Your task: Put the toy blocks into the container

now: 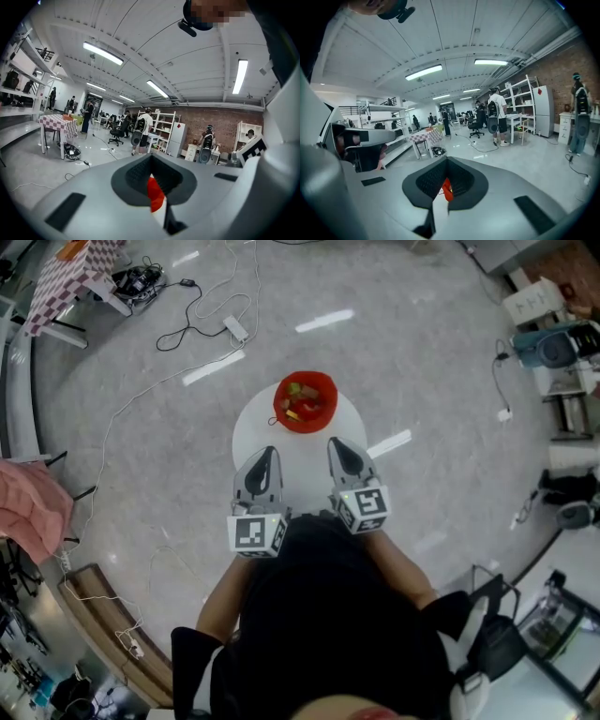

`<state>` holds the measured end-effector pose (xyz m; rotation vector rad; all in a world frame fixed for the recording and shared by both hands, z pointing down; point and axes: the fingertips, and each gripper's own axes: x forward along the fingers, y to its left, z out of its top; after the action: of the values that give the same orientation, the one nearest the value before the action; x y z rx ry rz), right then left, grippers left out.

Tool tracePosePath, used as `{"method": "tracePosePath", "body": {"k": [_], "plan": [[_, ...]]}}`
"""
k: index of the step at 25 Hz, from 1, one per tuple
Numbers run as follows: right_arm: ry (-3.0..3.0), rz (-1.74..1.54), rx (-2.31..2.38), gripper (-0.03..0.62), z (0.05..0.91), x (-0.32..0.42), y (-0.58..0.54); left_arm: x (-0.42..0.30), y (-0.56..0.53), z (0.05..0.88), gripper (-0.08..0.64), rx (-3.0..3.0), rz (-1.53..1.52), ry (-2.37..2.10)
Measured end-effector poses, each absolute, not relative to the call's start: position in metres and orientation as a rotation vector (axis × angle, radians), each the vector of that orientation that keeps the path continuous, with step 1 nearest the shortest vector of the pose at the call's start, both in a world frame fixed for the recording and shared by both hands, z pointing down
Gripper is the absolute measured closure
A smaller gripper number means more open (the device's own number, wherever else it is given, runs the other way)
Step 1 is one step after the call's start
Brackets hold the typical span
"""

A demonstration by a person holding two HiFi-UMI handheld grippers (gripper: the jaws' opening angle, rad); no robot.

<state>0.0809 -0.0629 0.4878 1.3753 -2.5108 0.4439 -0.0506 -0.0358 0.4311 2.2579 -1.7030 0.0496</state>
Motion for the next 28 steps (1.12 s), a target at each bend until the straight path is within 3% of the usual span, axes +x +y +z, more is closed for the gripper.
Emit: {"method": "tracePosePath", "body": {"k": [28], "plan": [[-2.515,0.407,1.332,0.595,0.478,0.078,-0.048,-0.044,-0.029,0.429,0.561,2.275,0.062,-1.693]]}}
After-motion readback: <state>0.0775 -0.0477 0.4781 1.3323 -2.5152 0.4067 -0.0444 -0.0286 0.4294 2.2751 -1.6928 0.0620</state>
